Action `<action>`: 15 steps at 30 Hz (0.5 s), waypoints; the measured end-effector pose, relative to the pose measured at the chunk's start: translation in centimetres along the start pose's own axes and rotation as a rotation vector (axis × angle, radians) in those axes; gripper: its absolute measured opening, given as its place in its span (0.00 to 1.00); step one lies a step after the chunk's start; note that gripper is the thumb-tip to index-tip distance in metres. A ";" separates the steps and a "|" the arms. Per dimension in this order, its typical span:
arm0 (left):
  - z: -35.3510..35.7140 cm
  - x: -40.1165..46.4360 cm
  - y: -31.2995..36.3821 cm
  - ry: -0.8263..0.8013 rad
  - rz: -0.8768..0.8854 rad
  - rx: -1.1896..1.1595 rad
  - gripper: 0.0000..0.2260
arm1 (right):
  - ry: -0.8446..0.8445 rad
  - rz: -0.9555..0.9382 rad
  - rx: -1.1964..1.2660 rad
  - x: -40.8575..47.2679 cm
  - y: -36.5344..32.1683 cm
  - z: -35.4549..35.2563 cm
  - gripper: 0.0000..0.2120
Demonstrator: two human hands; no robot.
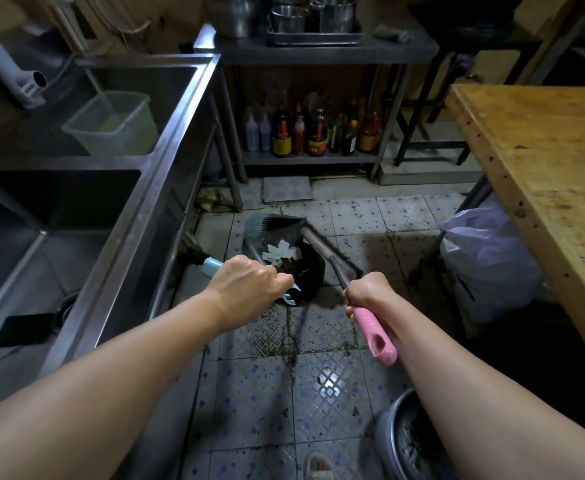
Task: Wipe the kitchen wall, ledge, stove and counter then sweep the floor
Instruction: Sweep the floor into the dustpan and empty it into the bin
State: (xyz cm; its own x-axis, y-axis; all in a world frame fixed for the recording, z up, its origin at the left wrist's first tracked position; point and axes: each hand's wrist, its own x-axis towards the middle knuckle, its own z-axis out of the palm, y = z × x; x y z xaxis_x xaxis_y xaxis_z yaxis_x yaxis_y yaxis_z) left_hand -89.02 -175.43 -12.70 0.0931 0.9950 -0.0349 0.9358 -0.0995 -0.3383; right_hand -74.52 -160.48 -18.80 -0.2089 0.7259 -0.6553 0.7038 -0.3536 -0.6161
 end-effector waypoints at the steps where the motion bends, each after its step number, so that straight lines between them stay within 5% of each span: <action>1: -0.2 0.0 0.1 -0.014 0.007 -0.008 0.11 | -0.004 0.003 0.003 0.1 0.0 0.0 0.12; 15: -0.6 1.6 0.3 -0.102 0.081 0.078 0.11 | -0.020 0.026 0.073 2.1 0.5 1.4 0.11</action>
State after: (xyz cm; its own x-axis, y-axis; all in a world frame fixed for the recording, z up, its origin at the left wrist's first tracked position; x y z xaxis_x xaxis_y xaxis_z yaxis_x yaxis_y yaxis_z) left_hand -88.41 -173.83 -12.30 0.1285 0.9789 -0.1586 0.8969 -0.1830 -0.4025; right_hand -75.57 -159.99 -21.15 -0.2054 0.7042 -0.6796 0.6580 -0.4147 -0.6286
